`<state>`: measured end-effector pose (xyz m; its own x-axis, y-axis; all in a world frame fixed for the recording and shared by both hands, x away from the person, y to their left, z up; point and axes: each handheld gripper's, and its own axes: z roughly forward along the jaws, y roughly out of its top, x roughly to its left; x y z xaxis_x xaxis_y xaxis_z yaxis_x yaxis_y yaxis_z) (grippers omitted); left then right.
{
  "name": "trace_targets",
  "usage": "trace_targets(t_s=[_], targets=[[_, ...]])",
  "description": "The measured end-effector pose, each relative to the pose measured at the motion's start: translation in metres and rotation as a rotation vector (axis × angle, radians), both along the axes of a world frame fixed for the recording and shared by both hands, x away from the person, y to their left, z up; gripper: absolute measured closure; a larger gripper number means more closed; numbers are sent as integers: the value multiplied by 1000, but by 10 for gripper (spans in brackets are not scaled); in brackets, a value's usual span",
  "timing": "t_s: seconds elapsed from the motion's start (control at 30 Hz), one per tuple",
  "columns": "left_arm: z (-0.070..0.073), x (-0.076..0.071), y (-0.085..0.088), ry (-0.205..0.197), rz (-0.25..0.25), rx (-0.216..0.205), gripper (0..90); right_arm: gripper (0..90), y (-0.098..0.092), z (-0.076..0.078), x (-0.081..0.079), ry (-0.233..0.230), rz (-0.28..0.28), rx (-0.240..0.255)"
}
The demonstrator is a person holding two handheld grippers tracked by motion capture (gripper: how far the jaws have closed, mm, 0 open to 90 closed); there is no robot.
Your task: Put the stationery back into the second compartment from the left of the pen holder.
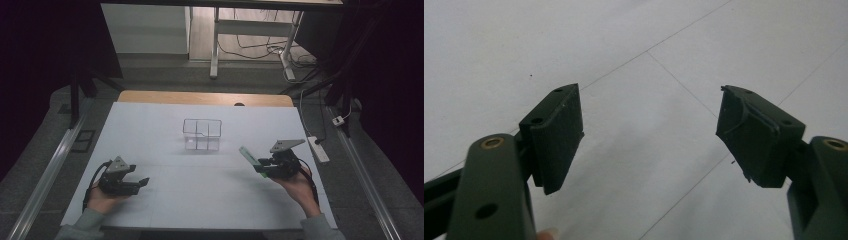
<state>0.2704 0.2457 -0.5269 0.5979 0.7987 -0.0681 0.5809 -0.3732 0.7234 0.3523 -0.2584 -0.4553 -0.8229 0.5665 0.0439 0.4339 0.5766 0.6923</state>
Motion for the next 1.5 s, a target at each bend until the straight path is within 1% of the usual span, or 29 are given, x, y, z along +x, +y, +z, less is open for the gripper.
trace_targets(t_s=[0.13,0.2,0.33,0.5,0.53,0.67,0.73,0.9,1.1,1.27,1.5], targets=[[0,0,0,-1,-1,0,264,668,6,2,-2,-10,18,-1],[0,0,0,-2,0,1,264,668,8,3,-2,-13,27,9],[0,0,0,-3,-1,1,264,668,14,4,-4,-16,45,8],[0,0,0,-2,-1,1,264,668,23,4,-6,-32,76,7],[0,0,0,-1,-1,2,263,668,25,4,-7,-25,76,7],[0,0,0,-2,-2,1,263,668,31,2,-8,-20,92,17],[0,0,0,-3,-2,2,263,668,34,1,-8,-19,100,7],[0,0,0,-2,-2,1,263,668,43,-1,-9,-12,116,6],[0,0,-1,-2,-4,2,263,668,54,-2,-11,-22,149,12],[1,0,-1,-5,-4,0,263,668,64,-4,-12,-11,166,4],[2,0,-3,-8,-5,4,264,668,76,-8,-14,-8,201,-9]])
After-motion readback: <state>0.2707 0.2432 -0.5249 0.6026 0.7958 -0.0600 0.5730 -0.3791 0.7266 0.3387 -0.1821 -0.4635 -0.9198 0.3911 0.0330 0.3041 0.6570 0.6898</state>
